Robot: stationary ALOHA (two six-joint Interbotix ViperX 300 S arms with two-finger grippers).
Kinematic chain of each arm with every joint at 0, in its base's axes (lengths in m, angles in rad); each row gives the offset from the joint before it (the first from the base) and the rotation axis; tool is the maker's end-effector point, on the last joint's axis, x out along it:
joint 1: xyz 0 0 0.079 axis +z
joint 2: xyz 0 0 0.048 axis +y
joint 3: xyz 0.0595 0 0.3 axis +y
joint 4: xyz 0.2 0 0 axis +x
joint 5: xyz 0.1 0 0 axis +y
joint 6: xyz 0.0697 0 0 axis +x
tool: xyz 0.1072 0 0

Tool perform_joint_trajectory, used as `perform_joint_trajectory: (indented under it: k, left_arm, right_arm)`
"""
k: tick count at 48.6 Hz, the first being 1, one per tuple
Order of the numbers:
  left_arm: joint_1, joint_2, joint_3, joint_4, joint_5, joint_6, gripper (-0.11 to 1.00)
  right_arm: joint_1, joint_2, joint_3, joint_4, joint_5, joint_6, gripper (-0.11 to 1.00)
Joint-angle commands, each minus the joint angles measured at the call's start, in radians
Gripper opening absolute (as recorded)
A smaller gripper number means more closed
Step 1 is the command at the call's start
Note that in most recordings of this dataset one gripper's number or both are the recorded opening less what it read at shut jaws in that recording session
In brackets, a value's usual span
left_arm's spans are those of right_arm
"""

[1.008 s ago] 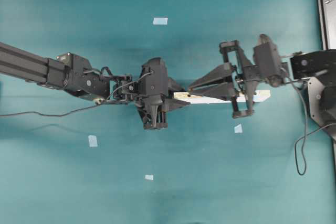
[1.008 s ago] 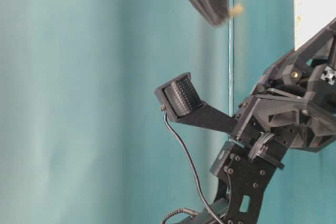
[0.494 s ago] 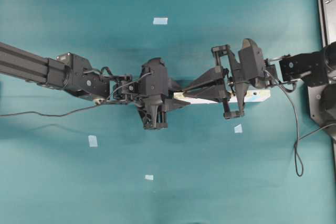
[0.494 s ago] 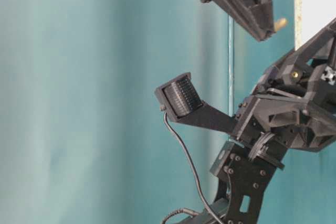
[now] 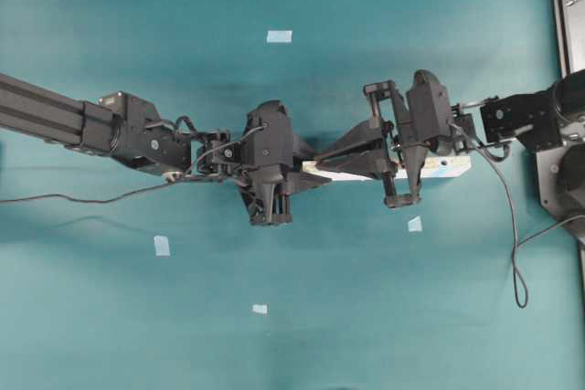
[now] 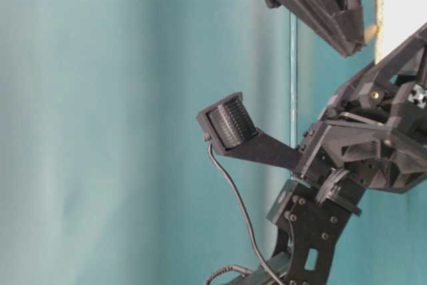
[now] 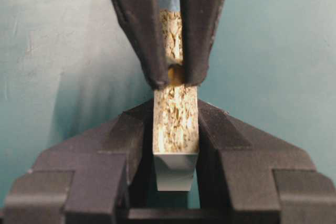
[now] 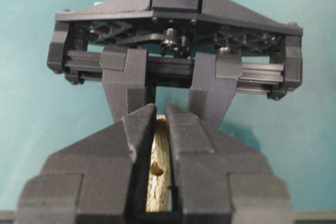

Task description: Move the wooden board into place and insert the rod into its hole.

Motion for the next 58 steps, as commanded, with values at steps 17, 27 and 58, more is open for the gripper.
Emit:
perform_joint_trajectory:
  k: [17,27,58]
  left_arm:
    - [-0.008,-0.028,-0.009,0.000,-0.005,-0.002,0.21]
    - [-0.008,-0.029,-0.009,0.000,-0.005,-0.002,0.21]
    - [-0.008,-0.028,-0.011,0.000,-0.005,-0.002,0.21]
  right_arm:
    - [0.008,-0.011,-0.003,0.003,-0.009,0.000,0.09]
    - [0.012,-0.012,0.003,0.003,-0.009,0.000,0.09]
    - [0.014,-0.011,0.005,0.011,0.011,-0.002,0.09]
